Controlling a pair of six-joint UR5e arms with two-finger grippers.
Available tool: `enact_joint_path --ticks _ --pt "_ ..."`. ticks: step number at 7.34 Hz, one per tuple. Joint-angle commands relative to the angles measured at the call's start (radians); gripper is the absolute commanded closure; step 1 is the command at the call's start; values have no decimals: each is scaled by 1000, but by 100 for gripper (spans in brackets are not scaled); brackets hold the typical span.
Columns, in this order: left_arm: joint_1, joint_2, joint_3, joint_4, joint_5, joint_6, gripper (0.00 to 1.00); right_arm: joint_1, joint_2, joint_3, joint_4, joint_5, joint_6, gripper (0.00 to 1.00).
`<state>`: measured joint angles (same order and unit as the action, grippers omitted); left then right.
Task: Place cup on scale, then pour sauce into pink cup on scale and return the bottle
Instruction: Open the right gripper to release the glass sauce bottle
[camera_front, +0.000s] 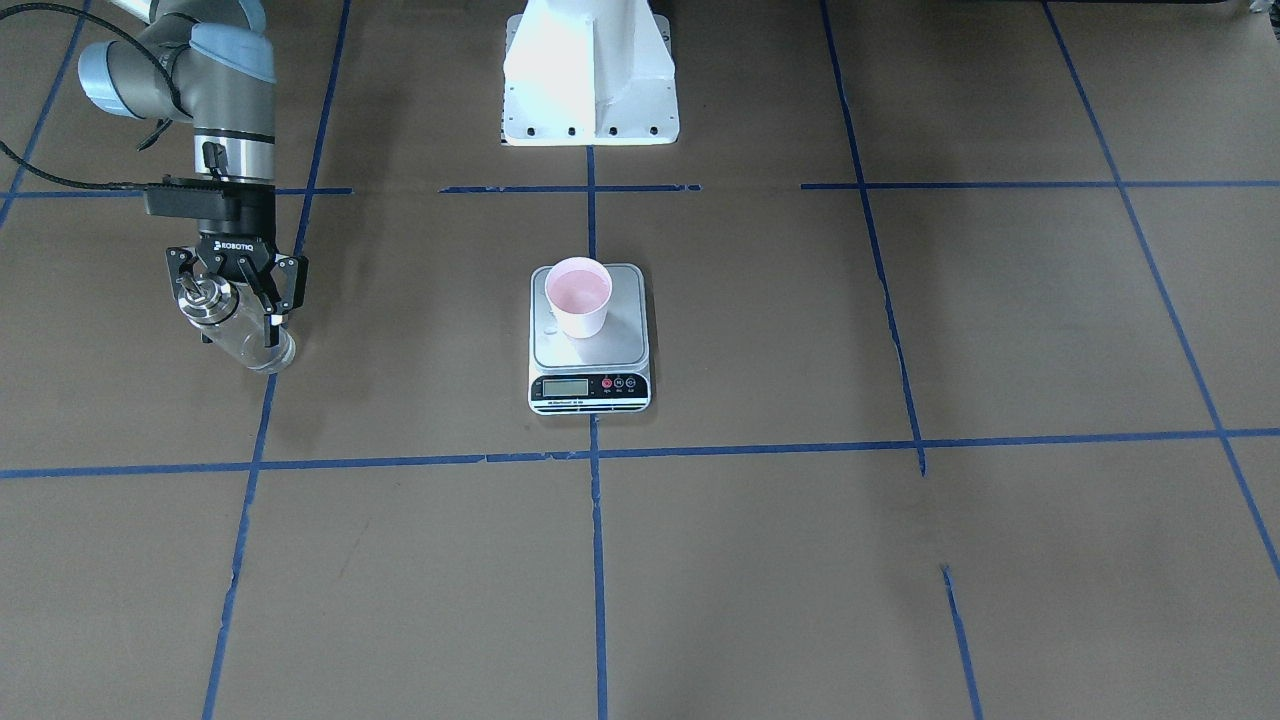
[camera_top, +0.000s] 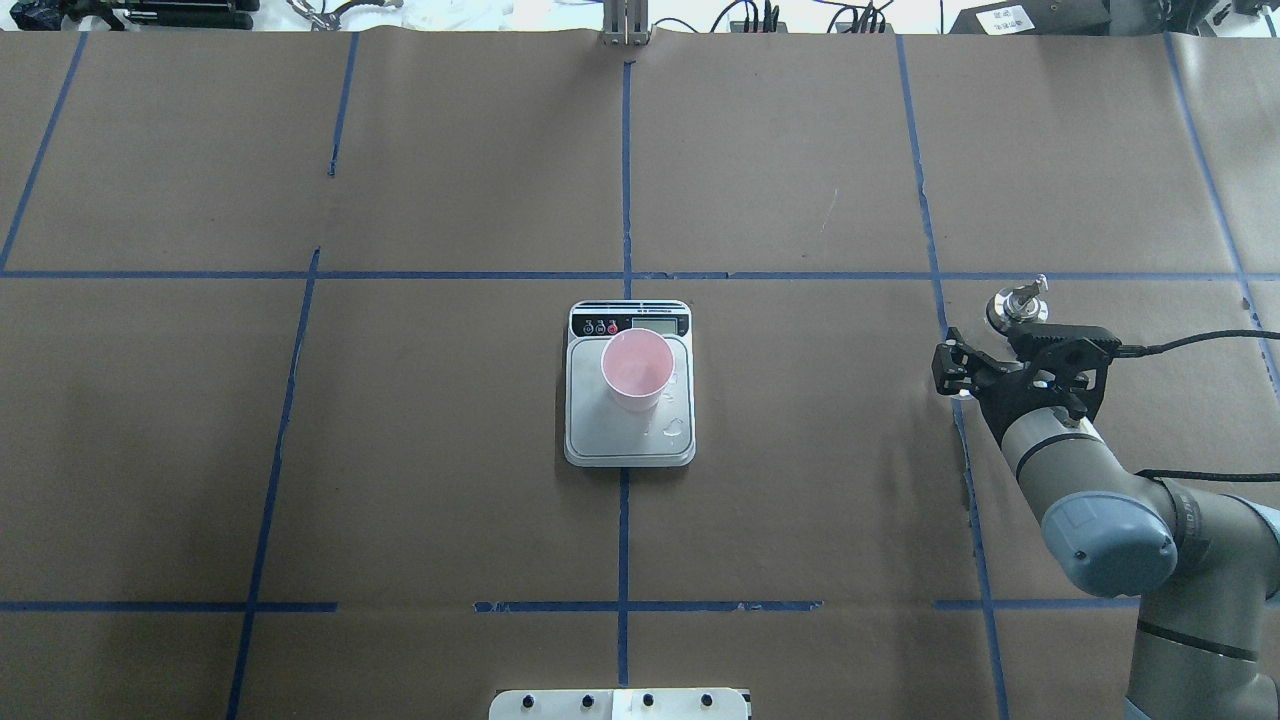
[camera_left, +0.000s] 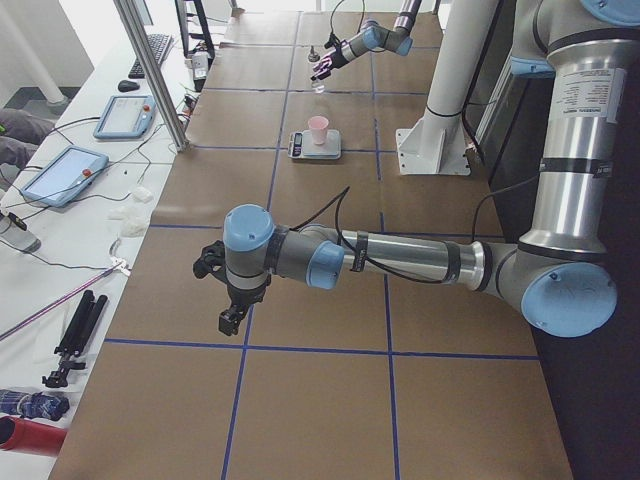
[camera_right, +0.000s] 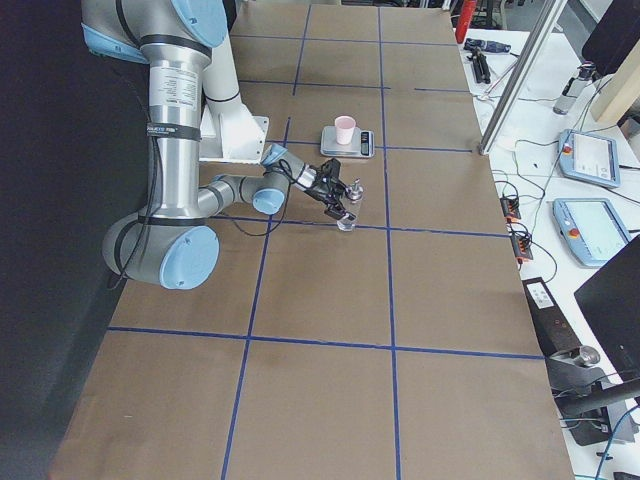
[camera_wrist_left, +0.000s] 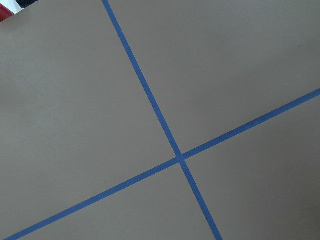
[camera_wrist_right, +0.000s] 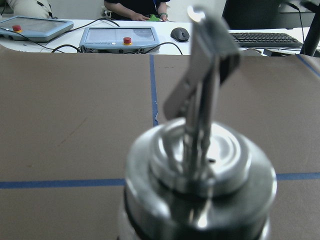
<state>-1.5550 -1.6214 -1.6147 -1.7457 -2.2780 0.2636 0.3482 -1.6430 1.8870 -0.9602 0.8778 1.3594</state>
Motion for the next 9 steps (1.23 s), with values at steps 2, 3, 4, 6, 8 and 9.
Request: enact_joint_path --ticks 2,3,4,6,8,9 --pt "0 -3 -1 0 0 -1 0 0 0 0 0 0 1 0" --pt "0 -3 -1 0 0 -1 0 0 0 0 0 0 1 0" --pt "0 -5 -1 0 0 0 0 0 -1 1 0 0 1 0" --pt "0 -3 -1 0 0 0 0 2 -14 9 0 -3 3 0" --pt "0 -3 -1 0 0 0 0 -5 -43 20 -2 -2 21 0" --pt "0 -3 -1 0 -1 -1 0 -9 -55 29 0 0 23 0"
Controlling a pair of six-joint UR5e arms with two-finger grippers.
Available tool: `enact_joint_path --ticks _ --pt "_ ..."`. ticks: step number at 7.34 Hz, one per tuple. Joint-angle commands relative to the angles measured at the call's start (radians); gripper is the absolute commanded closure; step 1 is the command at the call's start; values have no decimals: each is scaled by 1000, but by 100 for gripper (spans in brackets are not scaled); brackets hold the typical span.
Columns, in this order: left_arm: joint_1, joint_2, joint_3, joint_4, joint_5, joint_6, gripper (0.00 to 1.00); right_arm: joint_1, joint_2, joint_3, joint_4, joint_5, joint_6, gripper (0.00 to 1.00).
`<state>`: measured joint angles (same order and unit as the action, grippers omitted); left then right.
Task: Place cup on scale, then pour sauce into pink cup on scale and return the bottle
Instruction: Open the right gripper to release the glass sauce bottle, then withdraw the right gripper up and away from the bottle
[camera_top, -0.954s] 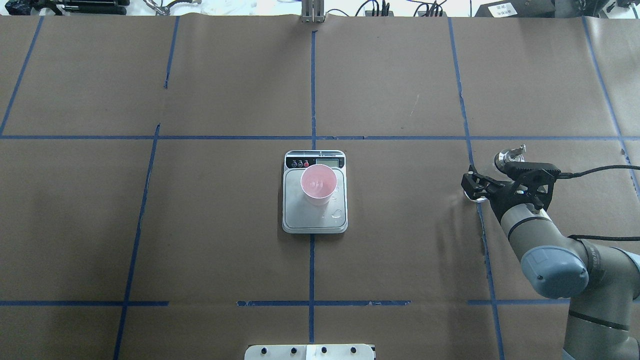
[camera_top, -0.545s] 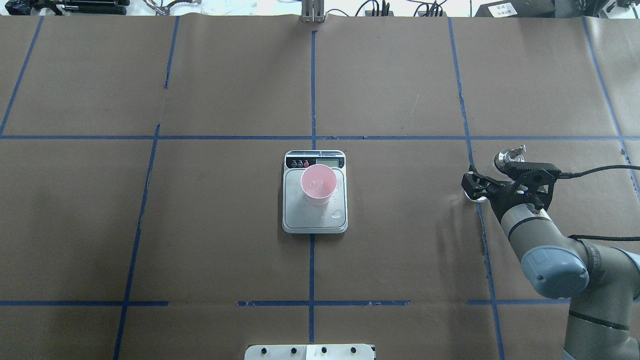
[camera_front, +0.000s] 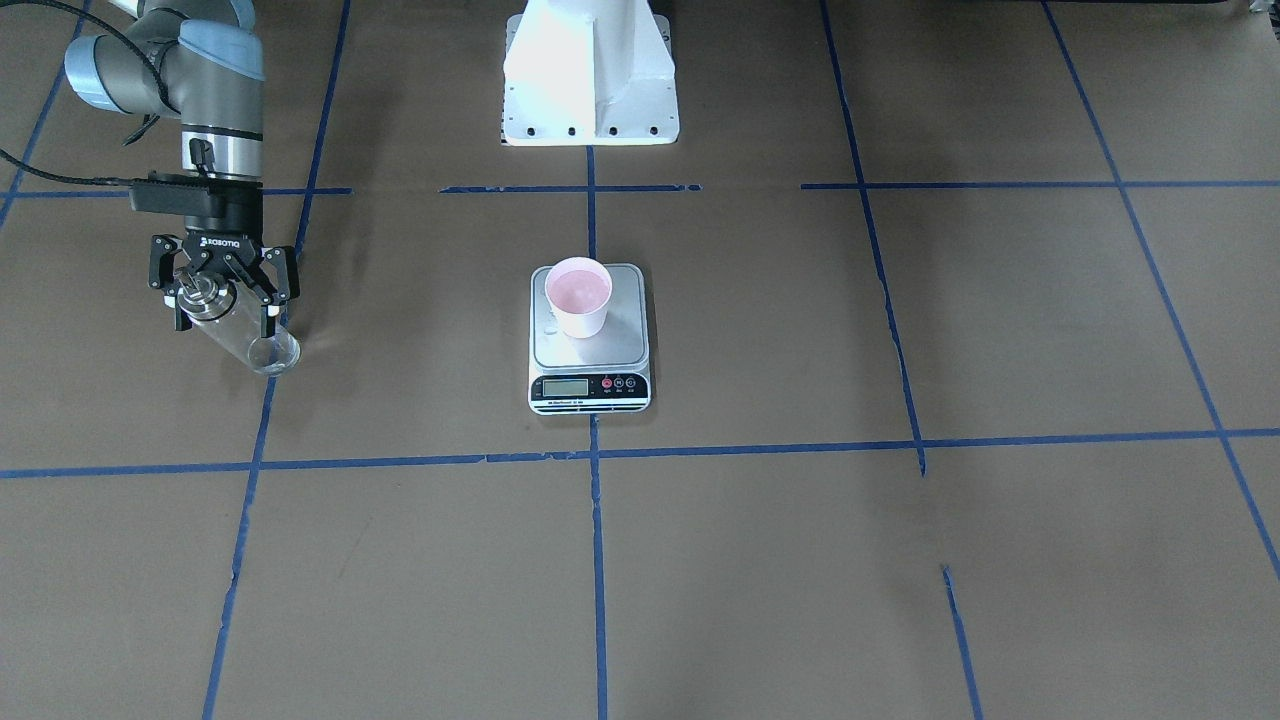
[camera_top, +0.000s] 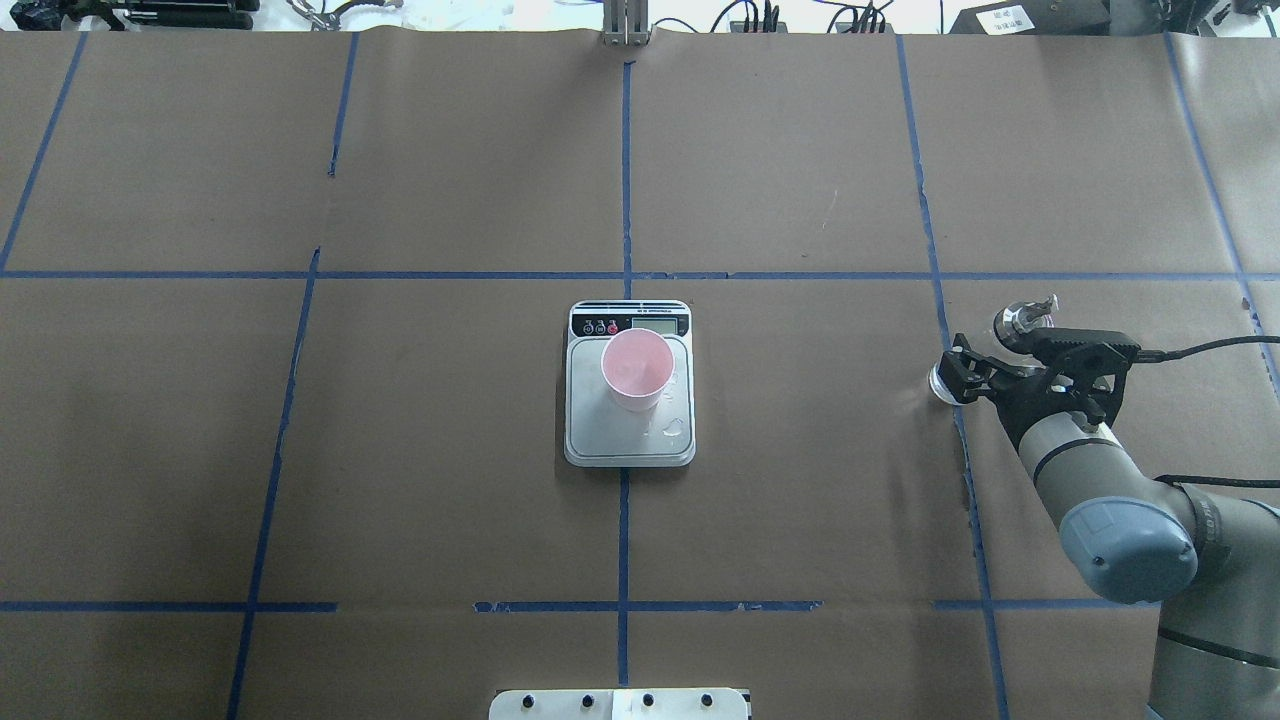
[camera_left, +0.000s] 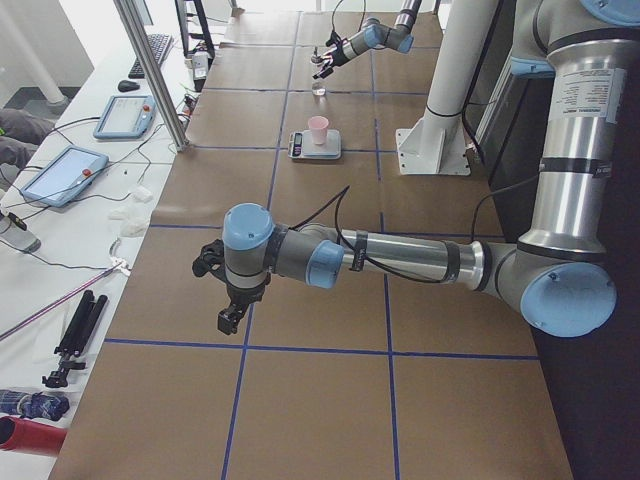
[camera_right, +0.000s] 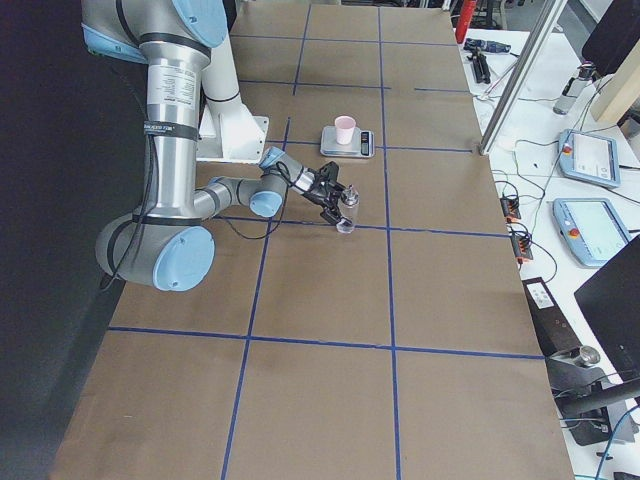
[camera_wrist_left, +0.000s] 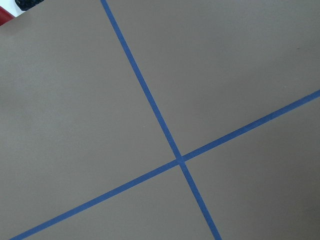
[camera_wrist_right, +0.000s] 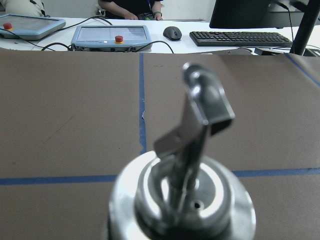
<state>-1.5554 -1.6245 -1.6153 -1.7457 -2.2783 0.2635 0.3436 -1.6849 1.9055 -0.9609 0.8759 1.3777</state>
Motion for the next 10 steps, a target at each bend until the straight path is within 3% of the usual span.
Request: enact_joint_path --ticks 1,5,7,9,10 --pt "0 0 0 0 0 -1 0 -15 -27 41 -1 2 4 0" --pt "0 -3 0 2 -1 -1 0 -70 -65 88 -1 2 27 0" --pt "0 -6 0 2 -1 -1 0 -103 -140 142 -9 0 27 0" --pt "0 -5 0 2 -1 0 0 -120 -226 228 -34 -2 27 0" --pt "0 -5 -1 2 -1 -1 0 -120 -251 303 -112 2 27 0"
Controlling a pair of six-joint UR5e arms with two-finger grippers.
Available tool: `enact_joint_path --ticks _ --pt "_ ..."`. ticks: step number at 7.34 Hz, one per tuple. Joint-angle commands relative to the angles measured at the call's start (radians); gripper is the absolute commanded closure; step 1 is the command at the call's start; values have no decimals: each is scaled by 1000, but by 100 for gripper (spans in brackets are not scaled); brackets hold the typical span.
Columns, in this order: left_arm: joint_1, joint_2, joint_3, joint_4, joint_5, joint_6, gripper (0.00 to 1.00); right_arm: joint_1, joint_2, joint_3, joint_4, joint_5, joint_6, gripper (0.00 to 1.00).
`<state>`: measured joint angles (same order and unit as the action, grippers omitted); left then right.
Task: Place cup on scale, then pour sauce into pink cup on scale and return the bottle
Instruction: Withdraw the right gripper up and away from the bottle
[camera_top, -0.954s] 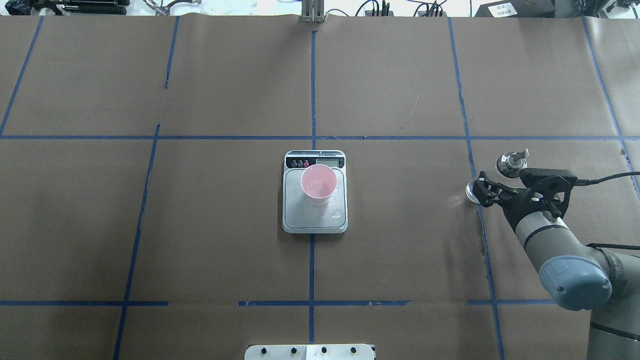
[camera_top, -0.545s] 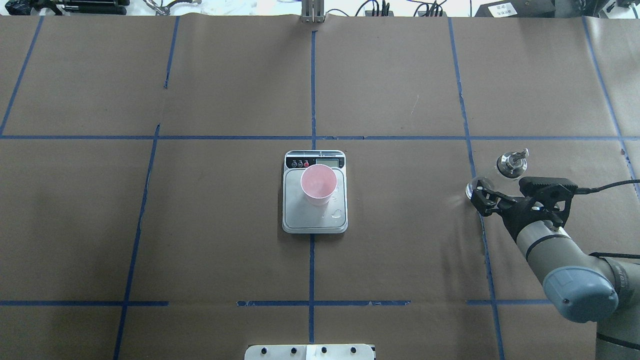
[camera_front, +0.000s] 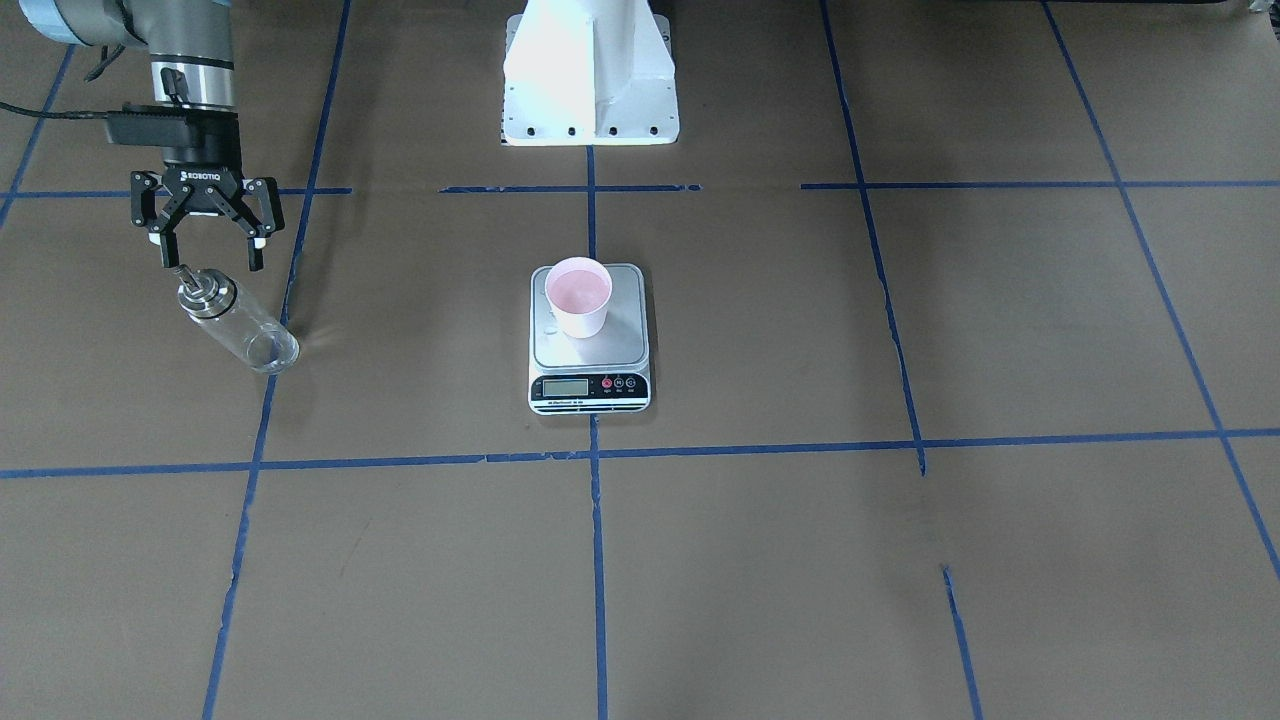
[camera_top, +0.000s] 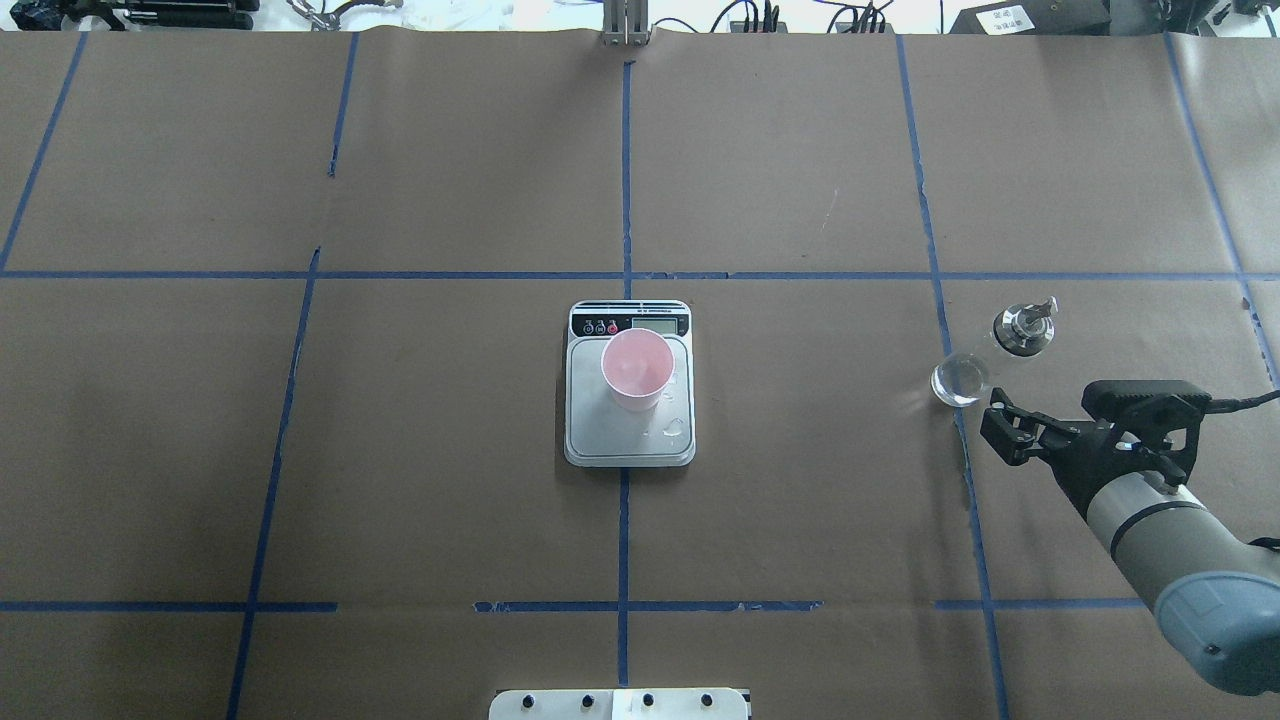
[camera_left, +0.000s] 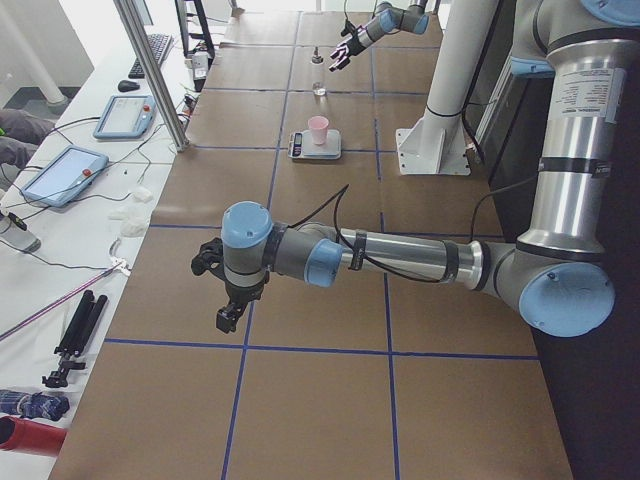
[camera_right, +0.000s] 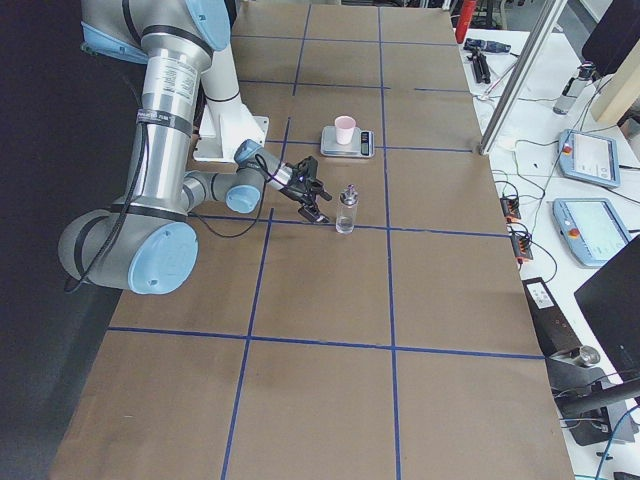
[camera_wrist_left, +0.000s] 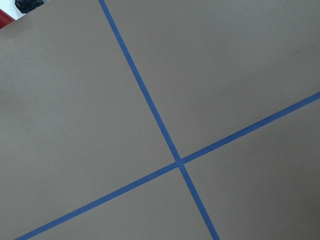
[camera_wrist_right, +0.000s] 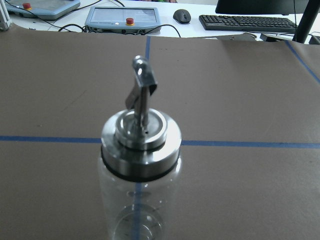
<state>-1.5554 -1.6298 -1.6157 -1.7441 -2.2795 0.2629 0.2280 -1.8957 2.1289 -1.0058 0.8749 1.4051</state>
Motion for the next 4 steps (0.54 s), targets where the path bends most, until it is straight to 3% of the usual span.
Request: enact_joint_path --ticks 1,4 --pt "0 2 -7 2 0 -1 0 -4 -40 162 -182 7 0 0" --pt "0 5 -7 2 -2 -1 0 2 -31 389 -498 61 -2 0"
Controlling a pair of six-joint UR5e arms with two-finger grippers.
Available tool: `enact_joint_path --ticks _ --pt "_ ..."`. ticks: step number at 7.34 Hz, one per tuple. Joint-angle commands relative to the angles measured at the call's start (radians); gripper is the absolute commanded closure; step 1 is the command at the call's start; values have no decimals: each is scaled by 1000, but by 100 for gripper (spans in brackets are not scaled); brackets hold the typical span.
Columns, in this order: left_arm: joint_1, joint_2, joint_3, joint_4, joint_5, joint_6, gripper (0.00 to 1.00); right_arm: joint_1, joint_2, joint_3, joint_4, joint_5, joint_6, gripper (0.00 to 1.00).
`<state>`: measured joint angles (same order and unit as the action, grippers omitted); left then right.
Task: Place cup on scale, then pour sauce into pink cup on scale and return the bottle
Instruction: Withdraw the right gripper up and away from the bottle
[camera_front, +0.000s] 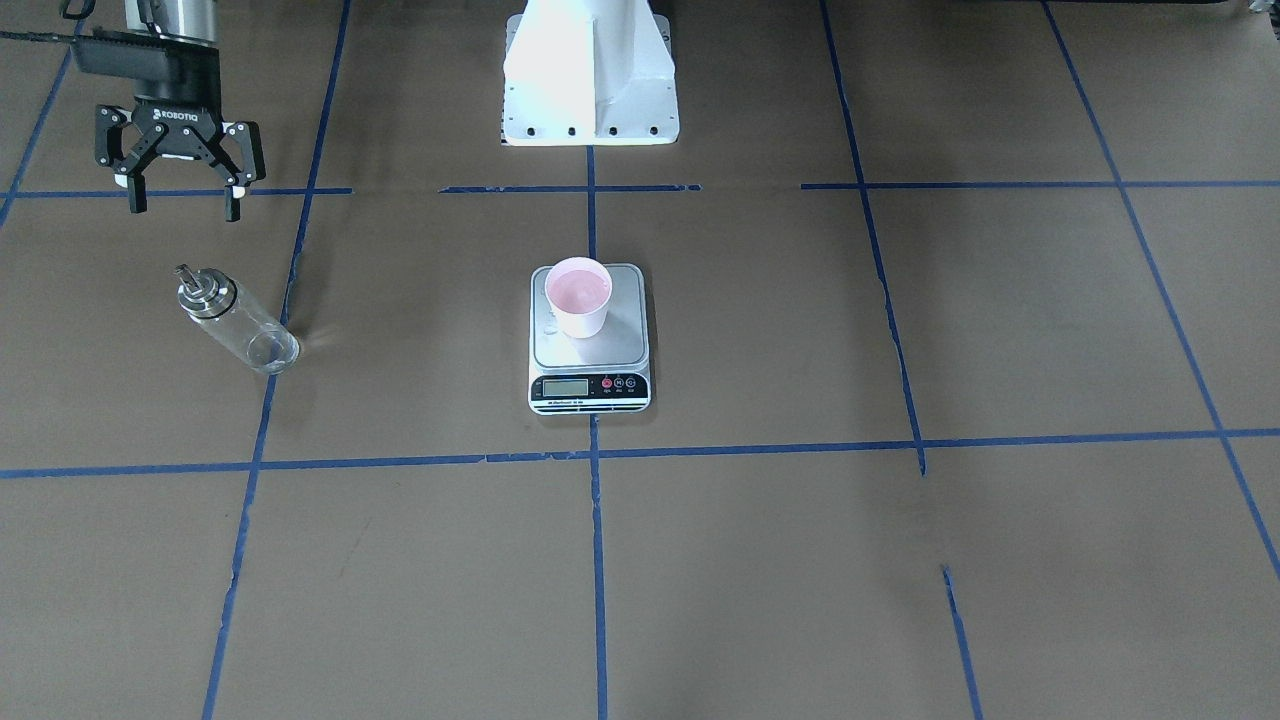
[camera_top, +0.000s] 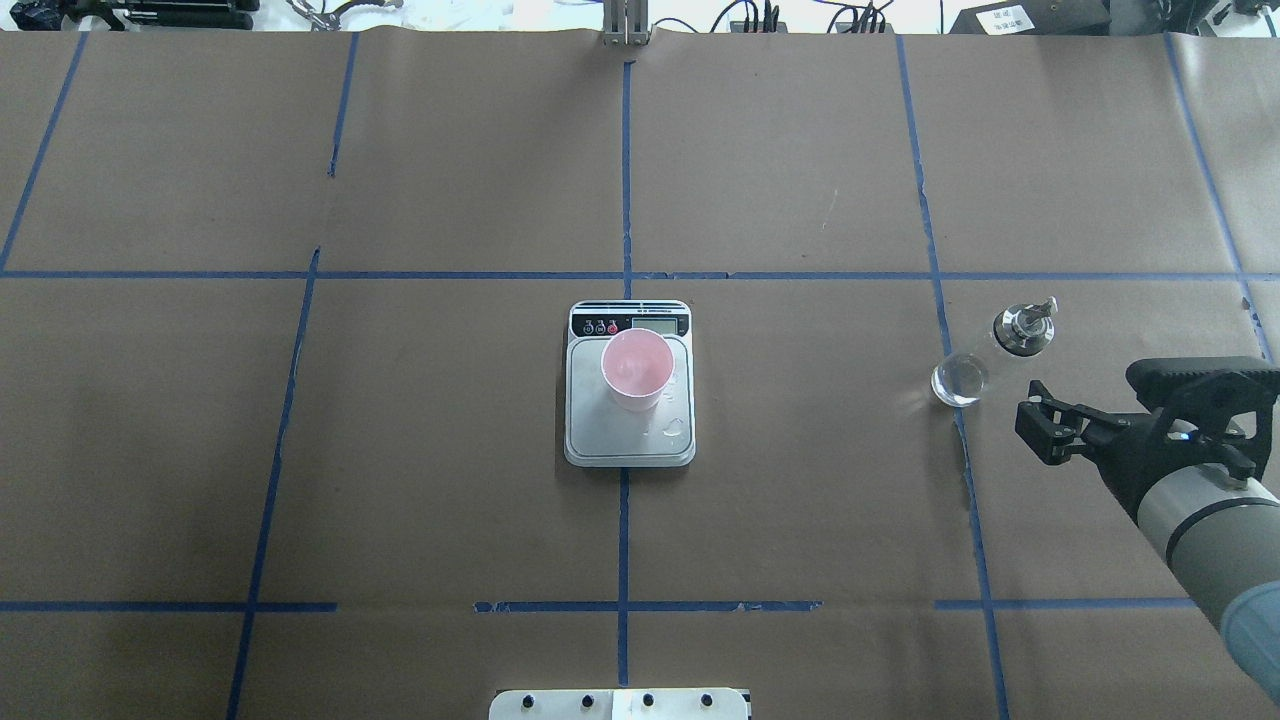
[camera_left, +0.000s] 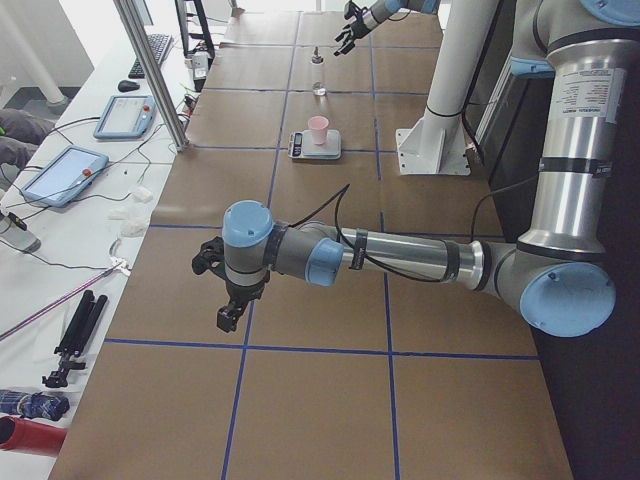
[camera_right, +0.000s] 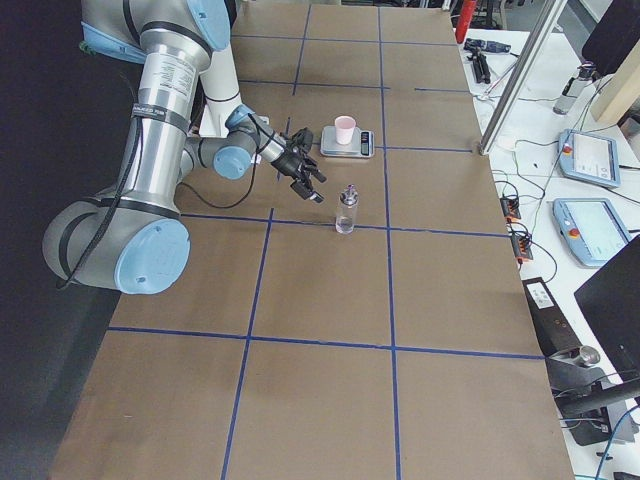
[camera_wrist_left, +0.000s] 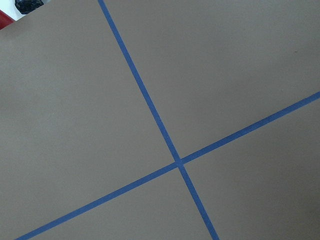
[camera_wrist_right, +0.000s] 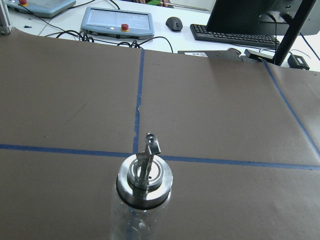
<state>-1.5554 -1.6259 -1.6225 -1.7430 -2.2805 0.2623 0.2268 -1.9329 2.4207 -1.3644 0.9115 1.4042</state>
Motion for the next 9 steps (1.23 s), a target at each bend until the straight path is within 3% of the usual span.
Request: enact_joint_path --ticks 1,4,7,9 --pt "0 3 0 0 0 0 0 46 73 136 -265 71 -20 0" --pt "0 1 0 0 0 0 0 268 485 135 -624 274 -233 0" --pt "0 -3 1 0 -2 0 0 519 586 63 -650 487 -512 0" --pt "0 -3 0 0 -4 0 0 766 664 -79 -645 759 -778 0"
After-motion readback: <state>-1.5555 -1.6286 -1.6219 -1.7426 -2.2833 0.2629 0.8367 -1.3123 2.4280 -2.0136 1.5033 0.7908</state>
